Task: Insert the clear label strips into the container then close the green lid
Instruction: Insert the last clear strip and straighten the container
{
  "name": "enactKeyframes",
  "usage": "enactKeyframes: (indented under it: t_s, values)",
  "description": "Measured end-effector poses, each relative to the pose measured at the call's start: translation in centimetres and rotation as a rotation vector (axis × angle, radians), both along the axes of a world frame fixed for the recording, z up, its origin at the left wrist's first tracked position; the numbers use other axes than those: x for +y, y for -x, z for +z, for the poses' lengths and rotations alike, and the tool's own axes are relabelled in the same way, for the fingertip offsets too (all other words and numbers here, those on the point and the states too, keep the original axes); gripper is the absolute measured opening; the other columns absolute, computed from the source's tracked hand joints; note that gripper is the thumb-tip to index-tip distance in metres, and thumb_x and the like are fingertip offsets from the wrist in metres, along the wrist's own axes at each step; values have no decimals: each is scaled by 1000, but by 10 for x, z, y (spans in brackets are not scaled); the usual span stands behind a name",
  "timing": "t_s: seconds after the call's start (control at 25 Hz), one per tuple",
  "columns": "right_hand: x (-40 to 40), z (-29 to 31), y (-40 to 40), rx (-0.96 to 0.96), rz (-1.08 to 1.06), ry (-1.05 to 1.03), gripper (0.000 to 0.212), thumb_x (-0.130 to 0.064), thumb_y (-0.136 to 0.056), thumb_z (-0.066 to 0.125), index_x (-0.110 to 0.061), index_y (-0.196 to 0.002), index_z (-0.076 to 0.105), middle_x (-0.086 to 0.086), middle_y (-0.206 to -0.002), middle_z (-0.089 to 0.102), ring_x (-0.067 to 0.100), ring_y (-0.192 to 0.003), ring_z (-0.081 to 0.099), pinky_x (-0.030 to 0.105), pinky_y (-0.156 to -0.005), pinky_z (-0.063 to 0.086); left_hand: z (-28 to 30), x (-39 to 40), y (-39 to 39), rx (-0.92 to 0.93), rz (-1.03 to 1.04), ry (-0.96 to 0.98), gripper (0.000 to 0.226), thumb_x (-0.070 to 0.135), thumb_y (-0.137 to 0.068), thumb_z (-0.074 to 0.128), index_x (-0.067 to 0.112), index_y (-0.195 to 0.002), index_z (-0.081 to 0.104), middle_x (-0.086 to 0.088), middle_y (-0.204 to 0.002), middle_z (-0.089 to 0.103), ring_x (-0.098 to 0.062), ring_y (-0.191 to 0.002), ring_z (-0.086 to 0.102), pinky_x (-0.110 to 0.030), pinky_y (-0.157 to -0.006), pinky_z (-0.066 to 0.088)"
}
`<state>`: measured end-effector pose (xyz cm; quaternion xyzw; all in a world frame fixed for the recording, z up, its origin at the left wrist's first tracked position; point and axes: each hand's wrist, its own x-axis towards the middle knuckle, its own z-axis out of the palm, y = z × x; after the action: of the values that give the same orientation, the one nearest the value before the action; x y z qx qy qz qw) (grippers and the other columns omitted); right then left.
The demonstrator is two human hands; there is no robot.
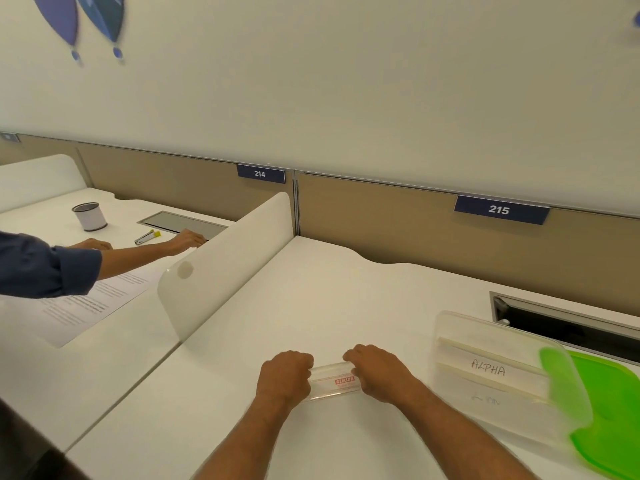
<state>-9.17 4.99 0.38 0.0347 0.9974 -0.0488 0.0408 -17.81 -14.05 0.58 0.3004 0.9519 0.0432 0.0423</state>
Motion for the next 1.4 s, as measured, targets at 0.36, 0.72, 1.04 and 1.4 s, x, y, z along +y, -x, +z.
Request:
enactKeyframes:
  t_s: [0.36,0.72,1.04,1.4]
  values:
    - [11,18,-31,-76,-110,258,34,-26,-95,49,-25,-128,56,-1,-123,64,19,-111,58,31,-90,47,9,7,-10,-284,-78,-269,23,14,-93,59,22,-106,76,4,-103,76,-14,-96,68,-28,-86,54]
    - [19,35,-78,-127,-54,453,74,-65,-73,68,-26,-134,54,-6,-124,64,10,-104,59,26,-90,49,32,9,-17,-854,14,-413,13,19,-87,70,18,-99,74,1,-83,79,-8,-62,63,-21,-56,45]
    - [35,44,-104,-3,-92,565,48,-64,-85,54,-20,-89,73,-6,-79,69,13,-68,57,30,-62,41,42,8,-16,-1332,374,-855,77,78,-77,53,13,-117,64,-14,-104,77,-34,-95,74,-42,-68,61]
    - [28,47,-114,137,-345,1228,53,-63,-86,46,-20,-103,73,8,-87,70,17,-77,64,31,-71,51,52,53,-62,-1385,139,-1127,73,71,-75,68,16,-122,61,-19,-116,71,-35,-101,73,-47,-87,59]
